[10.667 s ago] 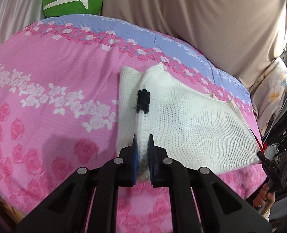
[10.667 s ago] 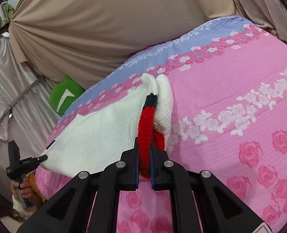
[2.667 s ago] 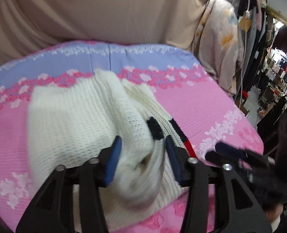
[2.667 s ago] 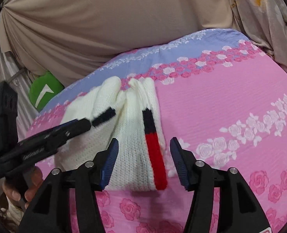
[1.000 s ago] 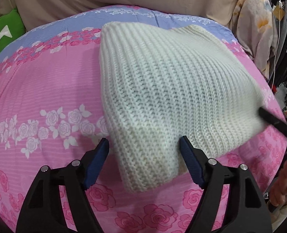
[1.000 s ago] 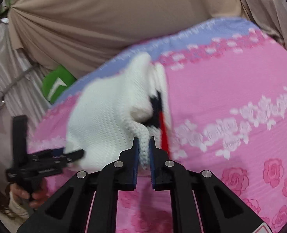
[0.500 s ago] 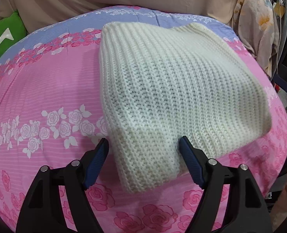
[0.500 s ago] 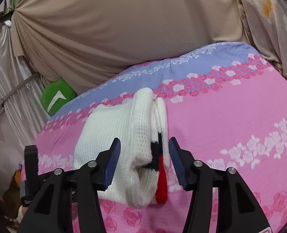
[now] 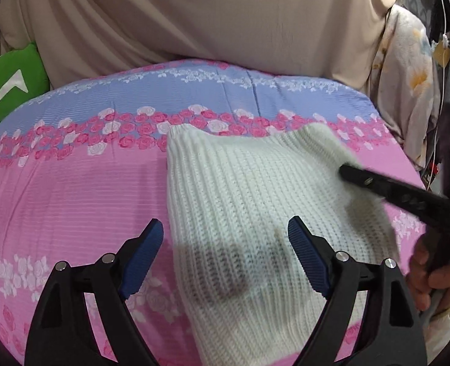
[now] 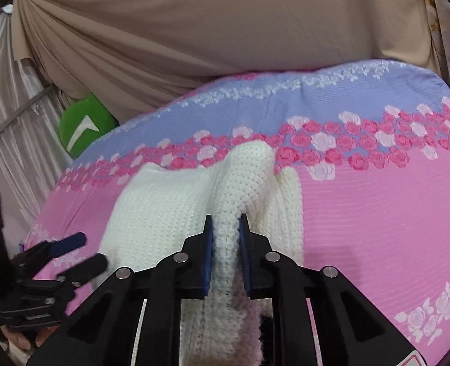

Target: Fold small clothes

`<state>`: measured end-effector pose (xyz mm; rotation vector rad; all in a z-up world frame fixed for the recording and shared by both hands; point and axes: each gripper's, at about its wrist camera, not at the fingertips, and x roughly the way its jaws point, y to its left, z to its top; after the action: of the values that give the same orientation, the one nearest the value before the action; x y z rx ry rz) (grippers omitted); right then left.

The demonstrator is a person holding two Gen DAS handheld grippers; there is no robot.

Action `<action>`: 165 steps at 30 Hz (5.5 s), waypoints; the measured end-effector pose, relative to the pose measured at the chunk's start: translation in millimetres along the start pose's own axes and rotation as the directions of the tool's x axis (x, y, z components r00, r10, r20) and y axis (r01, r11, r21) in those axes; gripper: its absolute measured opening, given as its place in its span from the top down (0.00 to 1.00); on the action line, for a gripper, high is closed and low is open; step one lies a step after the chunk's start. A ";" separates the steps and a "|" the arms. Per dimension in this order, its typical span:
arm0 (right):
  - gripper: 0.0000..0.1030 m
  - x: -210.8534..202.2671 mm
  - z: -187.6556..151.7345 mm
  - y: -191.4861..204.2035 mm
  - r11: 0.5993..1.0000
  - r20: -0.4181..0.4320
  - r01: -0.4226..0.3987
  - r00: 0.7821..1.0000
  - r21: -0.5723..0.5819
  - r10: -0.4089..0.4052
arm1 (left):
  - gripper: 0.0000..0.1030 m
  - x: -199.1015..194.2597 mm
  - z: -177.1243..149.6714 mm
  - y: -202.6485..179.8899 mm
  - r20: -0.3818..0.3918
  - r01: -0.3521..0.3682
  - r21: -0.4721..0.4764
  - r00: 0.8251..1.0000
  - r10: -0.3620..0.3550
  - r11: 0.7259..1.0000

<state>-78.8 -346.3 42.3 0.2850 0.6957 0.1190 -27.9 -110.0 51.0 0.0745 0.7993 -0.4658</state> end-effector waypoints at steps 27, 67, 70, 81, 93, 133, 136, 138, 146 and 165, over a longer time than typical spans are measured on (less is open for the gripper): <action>0.94 -36.1 -76.9 13.1 0.985 -0.070 0.169 0.983 -0.018 -0.170 | 0.21 0.6 -22.9 -7.1 -0.048 -0.018 0.020 0.999 0.019 1.000; 0.66 17.4 29.2 -27.6 0.992 -0.054 0.106 0.993 0.068 -0.103 | 0.15 42.8 9.9 -2.0 -0.074 -0.052 -0.006 0.996 0.051 0.999; 0.66 -13.9 1.0 -7.5 0.992 -0.012 0.122 0.993 0.038 -0.121 | 0.15 41.2 8.4 -4.4 -0.071 -0.057 0.000 0.996 0.057 0.998; 0.62 -41.5 -48.2 -7.6 0.980 -0.040 0.194 0.981 0.045 -0.192 | 0.16 22.2 -1.1 -6.6 -0.069 -0.041 -0.020 0.997 0.039 0.999; 0.88 -46.1 -106.8 -12.2 0.985 -0.124 0.152 0.982 0.082 -0.142 | 0.16 8.0 -58.0 -3.0 -0.159 -0.006 -0.022 0.987 0.003 1.000; 0.21 39.8 -44.4 -38.9 0.982 -0.146 -0.078 0.984 0.172 0.104 | 0.04 75.1 -2.0 14.5 -0.149 0.116 -0.237 0.977 -0.154 0.964; 0.20 38.9 -46.7 -36.9 0.984 -0.130 -0.081 0.986 0.160 0.103 | 0.04 75.7 -2.2 13.7 -0.137 0.110 -0.224 0.980 -0.143 0.968; 0.20 38.3 -47.9 -36.0 0.984 -0.120 -0.086 0.987 0.155 0.105 | 0.04 76.2 -1.6 12.6 -0.131 0.107 -0.216 0.982 -0.138 0.971; 0.38 33.2 -53.4 -33.7 0.980 -0.096 -0.099 0.989 0.170 0.116 | 0.04 76.2 0.1 11.7 -0.109 0.134 -0.198 0.981 -0.158 0.971; 0.64 -193.2 -35.2 83.0 1.000 0.419 0.006 0.908 -0.005 -0.003 | 0.51 -157.9 45.1 -30.9 0.289 0.393 0.215 0.849 -0.443 0.894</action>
<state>-250.0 -298.4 159.9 0.2917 0.2673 0.0519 -105.8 -89.3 197.4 -0.0445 0.4410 -0.9300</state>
